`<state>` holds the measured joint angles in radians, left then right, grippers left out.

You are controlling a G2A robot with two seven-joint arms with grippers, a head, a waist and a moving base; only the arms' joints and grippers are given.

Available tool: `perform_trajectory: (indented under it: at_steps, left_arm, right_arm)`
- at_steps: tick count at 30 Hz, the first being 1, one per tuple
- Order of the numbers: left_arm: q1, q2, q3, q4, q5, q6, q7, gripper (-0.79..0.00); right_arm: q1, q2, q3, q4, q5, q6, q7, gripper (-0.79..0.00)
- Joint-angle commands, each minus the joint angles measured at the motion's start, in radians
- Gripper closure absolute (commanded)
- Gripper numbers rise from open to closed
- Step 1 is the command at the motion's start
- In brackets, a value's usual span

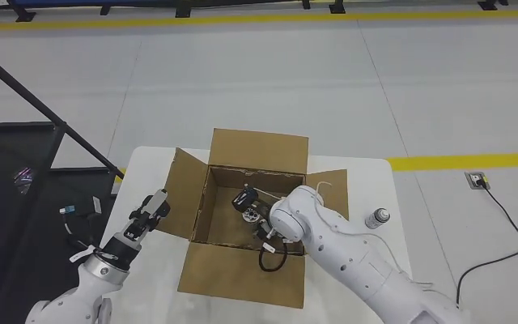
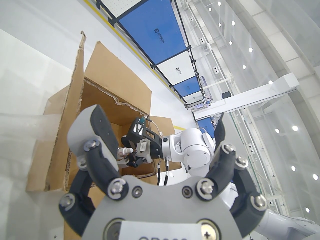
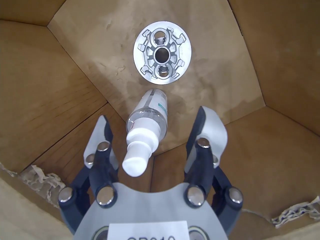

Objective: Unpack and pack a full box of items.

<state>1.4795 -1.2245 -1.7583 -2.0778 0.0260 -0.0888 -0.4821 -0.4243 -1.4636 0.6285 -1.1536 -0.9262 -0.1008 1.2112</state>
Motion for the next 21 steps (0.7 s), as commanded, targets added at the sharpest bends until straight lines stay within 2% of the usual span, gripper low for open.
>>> perform_trajectory:
  at_steps: [1, 6, 10, 14, 18, 21]
  left_arm:
    - [0.000, 0.000, 0.000, 0.000, 0.000, 0.000, 0.000, -0.785]
    - [0.000, 0.000, 0.000, 0.000, 0.000, 0.000, 0.000, -0.785]
    - [0.000, 0.000, 0.000, 0.000, 0.000, 0.000, 0.000, -0.785]
    - [0.000, 0.000, 0.000, 0.000, 0.000, 0.000, 0.000, -0.785]
    - [0.000, 0.000, 0.000, 0.000, 0.000, 0.000, 0.000, -0.785]
    - [0.000, 0.000, 0.000, 0.000, 0.000, 0.000, 0.000, -0.785]
  right_arm:
    - [-0.003, 0.002, 0.009, -0.008, -0.002, -0.002, 0.006, 0.000]
    - [-0.028, 0.020, 0.056, -0.078, -0.014, -0.017, 0.036, 0.000]
    - [-0.083, 0.051, 0.127, -0.228, -0.043, -0.018, 0.074, 0.000]
    - [-0.198, 0.100, 0.259, -0.524, -0.138, 0.025, 0.145, 0.000]
    - [-0.392, 0.152, 0.454, -0.892, -0.288, 0.078, 0.240, 0.000]
    - [-0.547, 0.177, 0.594, -1.108, -0.391, 0.110, 0.301, 0.000]
